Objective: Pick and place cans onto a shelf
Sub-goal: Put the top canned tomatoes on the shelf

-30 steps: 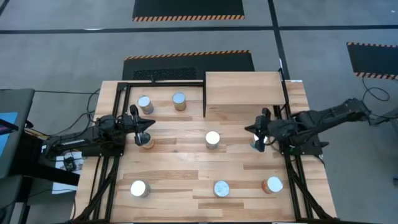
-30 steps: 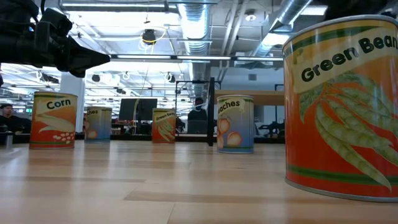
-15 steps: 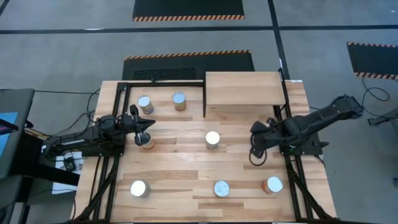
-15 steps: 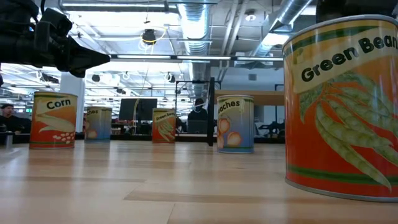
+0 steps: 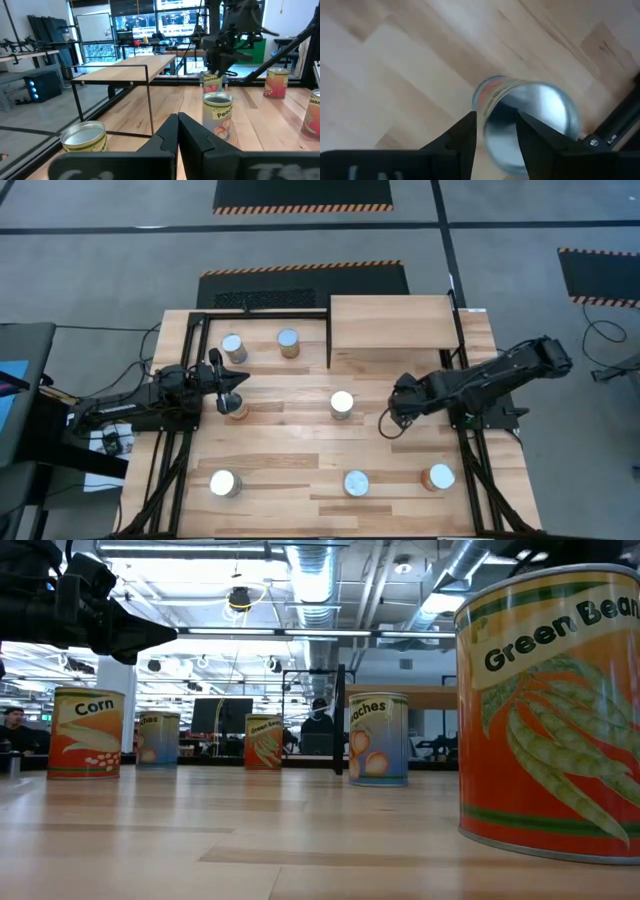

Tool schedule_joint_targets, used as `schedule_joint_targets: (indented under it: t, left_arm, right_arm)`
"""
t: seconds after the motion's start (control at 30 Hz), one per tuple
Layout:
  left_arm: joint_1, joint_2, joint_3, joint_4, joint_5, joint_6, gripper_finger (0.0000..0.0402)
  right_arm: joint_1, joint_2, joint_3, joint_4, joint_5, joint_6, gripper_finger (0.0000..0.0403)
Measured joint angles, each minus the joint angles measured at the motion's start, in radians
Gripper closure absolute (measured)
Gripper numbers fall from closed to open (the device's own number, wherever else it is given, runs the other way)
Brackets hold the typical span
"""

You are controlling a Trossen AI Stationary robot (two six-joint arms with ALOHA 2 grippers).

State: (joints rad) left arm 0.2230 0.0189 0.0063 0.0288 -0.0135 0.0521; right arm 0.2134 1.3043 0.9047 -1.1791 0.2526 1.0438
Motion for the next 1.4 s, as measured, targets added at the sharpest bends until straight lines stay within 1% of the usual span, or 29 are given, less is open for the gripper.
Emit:
schedule_joint_targets:
  t: [0.13,0.43,0.5,0.6,0.67,0.83,0.93,1.07,1.17,1.23,1.33,1.4]
  left_arm:
    - [0.0,0.0,0.0,0.0,0.0,0.0,0.0401]
    - [0.0,0.0,0.0,0.0,0.0,0.0,0.0401]
    - [0.0,0.0,0.0,0.0,0.0,0.0,0.0401]
    - [0.0,0.0,0.0,0.0,0.0,0.0,0.0401]
    - [0.0,0.0,0.0,0.0,0.0,0.0,0.0401]
    - [0.0,0.0,0.0,0.0,0.0,0.0,0.0401]
    - [0.0,0.0,0.0,0.0,0.0,0.0,0.0401]
    - [0.0,0.0,0.0,0.0,0.0,0.0,0.0402]
    - [0.0,0.0,0.0,0.0,0.0,0.0,0.0402]
    - [0.0,0.0,0.0,0.0,0.0,0.0,0.0401]
    - [0.0,0.0,0.0,0.0,0.0,0.0,0.0401]
    - [0.0,0.0,0.0,0.0,0.0,0.0,0.0401]
  right_arm:
    - [-0.043,0.013,0.001,-0.002,0.0,-0.015,0.0261]
    - [-0.092,0.023,0.002,0.025,-0.038,-0.087,0.0332]
    - [-0.101,0.025,0.012,0.024,-0.049,-0.13,0.0348]
    - [-0.131,0.027,0.053,0.042,-0.089,-0.241,0.0378]
    - [-0.161,0.026,0.095,0.047,-0.134,-0.316,0.0394]
    - [-0.232,0.026,0.222,0.05,-0.226,-0.479,0.0395]
    - [-0.235,0.026,0.294,0.04,-0.227,-0.554,0.0398]
    - [-0.233,0.026,0.41,-0.019,-0.231,-0.649,0.0396]
    - [-0.248,0.026,0.522,-0.095,-0.211,-0.701,0.0398]
    - [-0.267,0.026,0.605,-0.178,-0.183,-0.734,0.0399]
    - [-0.321,0.039,0.733,-0.298,-0.087,-0.787,0.0397]
    - [-0.385,0.047,0.803,-0.358,-0.014,-0.847,0.0397]
